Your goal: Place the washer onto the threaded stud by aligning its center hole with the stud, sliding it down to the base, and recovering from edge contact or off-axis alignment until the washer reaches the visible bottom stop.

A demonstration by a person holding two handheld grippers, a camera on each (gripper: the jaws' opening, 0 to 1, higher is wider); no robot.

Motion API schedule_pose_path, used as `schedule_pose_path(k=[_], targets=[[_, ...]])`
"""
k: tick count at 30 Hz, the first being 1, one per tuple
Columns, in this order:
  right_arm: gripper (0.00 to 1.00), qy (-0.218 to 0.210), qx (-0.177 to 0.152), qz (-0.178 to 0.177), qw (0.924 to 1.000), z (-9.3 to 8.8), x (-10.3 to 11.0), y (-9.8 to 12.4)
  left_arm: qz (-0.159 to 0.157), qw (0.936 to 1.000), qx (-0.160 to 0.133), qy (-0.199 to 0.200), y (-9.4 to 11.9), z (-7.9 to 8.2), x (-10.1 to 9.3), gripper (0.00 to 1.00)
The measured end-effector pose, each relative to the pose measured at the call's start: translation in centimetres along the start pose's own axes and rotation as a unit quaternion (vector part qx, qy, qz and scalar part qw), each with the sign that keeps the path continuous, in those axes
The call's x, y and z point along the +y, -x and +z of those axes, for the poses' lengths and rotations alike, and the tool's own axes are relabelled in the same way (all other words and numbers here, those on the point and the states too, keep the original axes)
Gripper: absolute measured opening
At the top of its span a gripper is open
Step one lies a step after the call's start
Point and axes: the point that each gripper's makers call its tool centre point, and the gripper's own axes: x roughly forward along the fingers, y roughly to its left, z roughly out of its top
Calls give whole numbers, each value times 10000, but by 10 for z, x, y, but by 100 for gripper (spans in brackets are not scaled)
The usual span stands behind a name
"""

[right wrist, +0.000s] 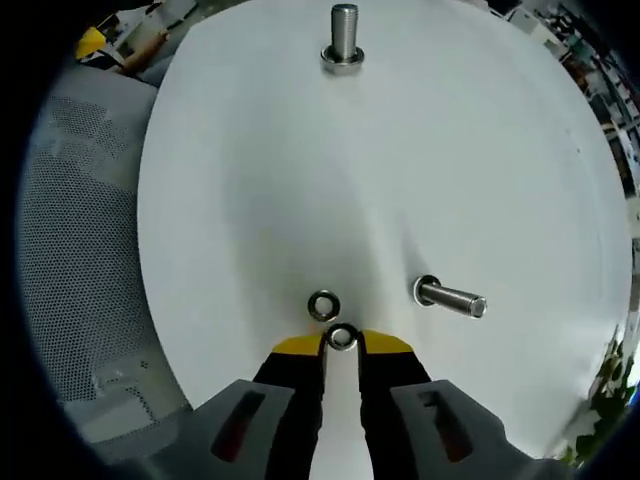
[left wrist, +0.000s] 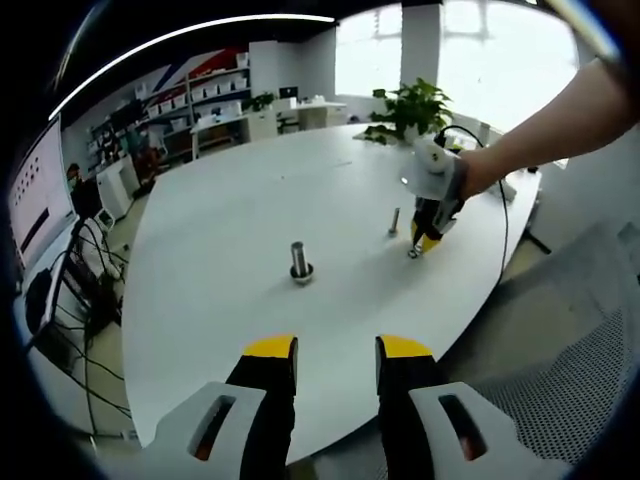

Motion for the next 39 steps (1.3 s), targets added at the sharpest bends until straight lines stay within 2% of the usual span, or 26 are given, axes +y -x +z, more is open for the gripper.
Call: schedule_pose_path(k=[6, 11, 15, 16, 18, 25, 33, 39], targets=[[13, -95, -165, -101, 9998, -2, -2, 0, 6, 10000, 16, -22, 0, -1, 0, 29], [13, -610, -438, -69, 9972, -4, -3, 2, 6, 10000, 1, -14, 0, 0, 0, 29], [13, -705, -417, -97, 9966, -8, -6, 4, 5, 10000, 12, -20, 0, 0, 0, 29], [13, -756, -475, -104, 9960, -7, -7, 5, 1, 10000, 15, -26, 0, 0, 0, 29], [13, -1168, -741, -104, 9903, -2, -12, 11, 0, 10000, 16, -39, 0, 0, 0, 29], [13, -1229, -866, -384, 9879, -3, -33, 33, 5, 10000, 7, -39, 0, 0, 0, 29], [13, -1162, -1200, -660, 9837, 10, -50, 59, -18, 10000, -3, -49, 0, 1, -1, 29], [14, -1001, -1304, -724, 9837, 21, -53, 67, -33, 10000, 4, -62, 0, 1, -2, 29]])
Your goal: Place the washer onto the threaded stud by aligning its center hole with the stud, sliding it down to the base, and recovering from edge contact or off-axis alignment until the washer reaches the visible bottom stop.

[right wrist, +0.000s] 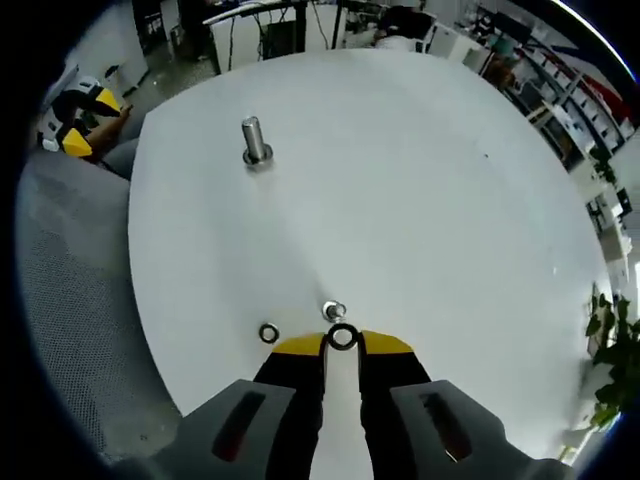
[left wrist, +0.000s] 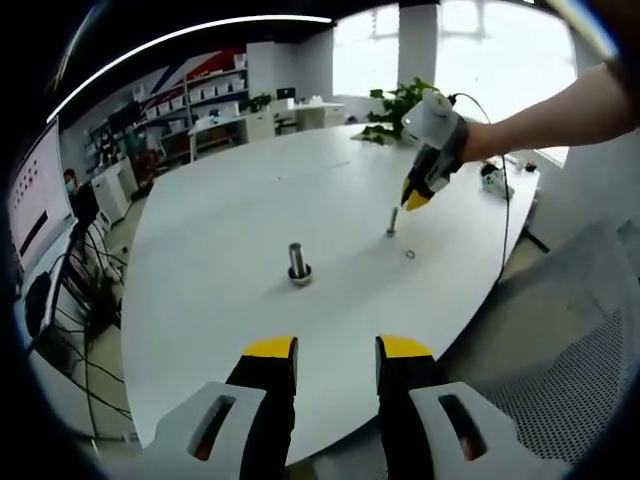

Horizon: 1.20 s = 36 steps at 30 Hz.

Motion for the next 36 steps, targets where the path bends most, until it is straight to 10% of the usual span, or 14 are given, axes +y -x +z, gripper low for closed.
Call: schedule_pose_path(k=[36], targets=[[14, 90, 436, 272, 9986, 2, 4, -40, 15, 10000, 31, 73, 0, -2, 2, 29]])
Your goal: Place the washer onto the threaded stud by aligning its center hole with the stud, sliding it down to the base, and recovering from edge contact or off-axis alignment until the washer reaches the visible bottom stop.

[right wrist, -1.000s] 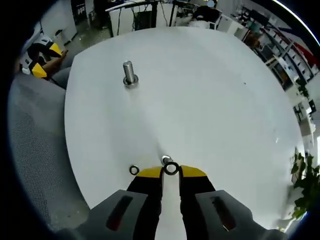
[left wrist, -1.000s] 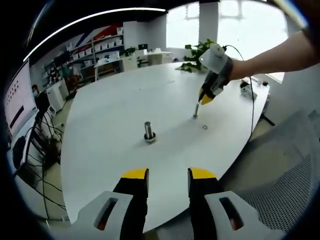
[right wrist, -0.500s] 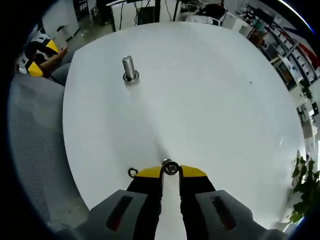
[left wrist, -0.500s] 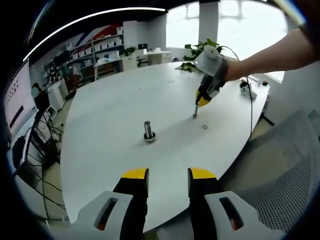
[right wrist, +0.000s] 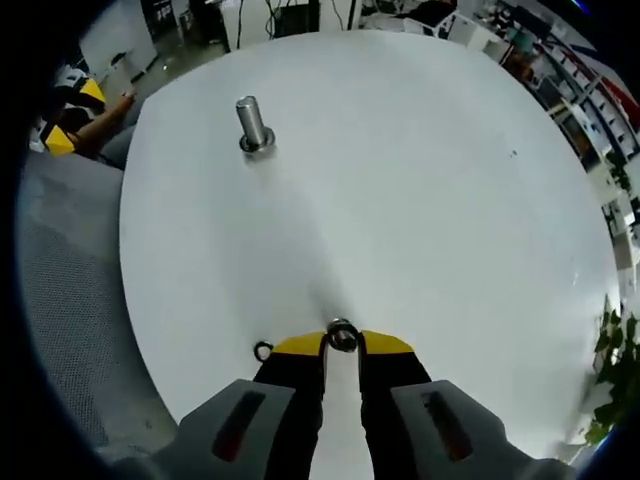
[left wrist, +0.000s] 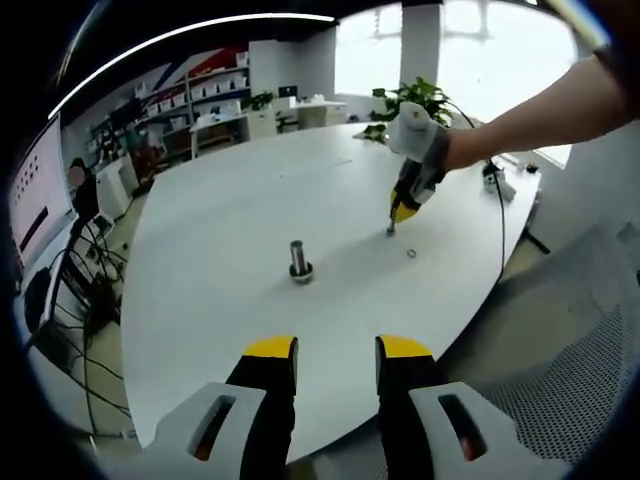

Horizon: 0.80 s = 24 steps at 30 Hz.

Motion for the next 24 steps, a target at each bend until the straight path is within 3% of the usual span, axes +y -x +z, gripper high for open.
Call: schedule_pose_path(k=[8, 24], targets=[[14, -168, 137, 99, 9997, -2, 4, -18, 30, 10000, 26, 34, 0, -2, 1, 29], [15, -211, 203, 177, 9994, -6, 6, -21, 44, 9999, 118, 29, -1, -5, 2, 29]])
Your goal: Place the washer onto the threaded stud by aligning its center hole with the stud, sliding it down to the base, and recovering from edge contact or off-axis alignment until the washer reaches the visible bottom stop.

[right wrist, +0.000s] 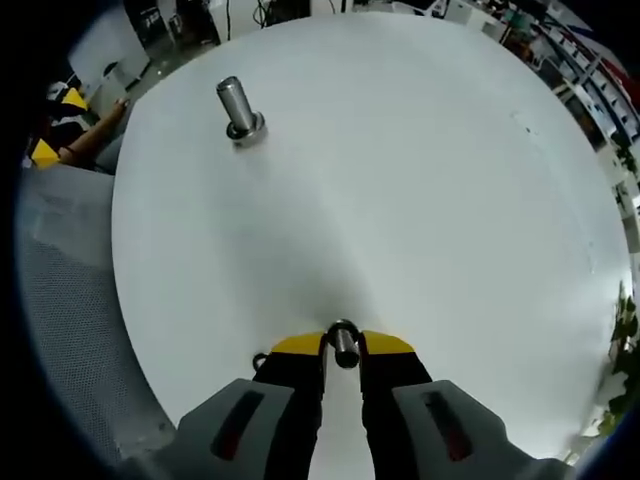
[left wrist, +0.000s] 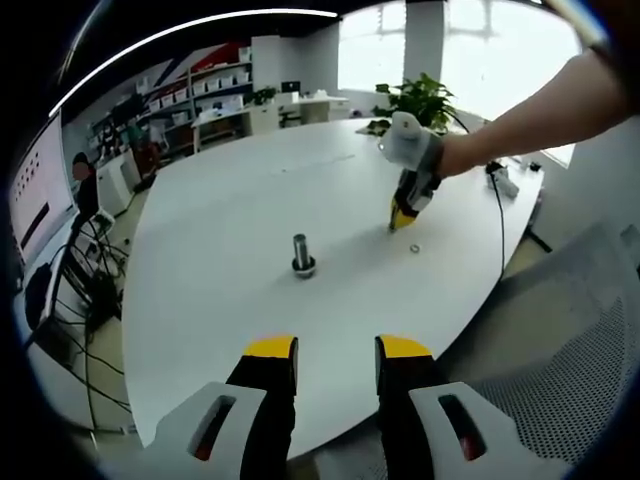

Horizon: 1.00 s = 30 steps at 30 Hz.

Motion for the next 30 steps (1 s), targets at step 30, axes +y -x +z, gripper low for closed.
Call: schedule_pose_path(k=[30], targets=[[26, 471, -265, 270, 9982, -29, 49, 10, 4, 10000, 5, -41, 0, 0, 0, 29]])
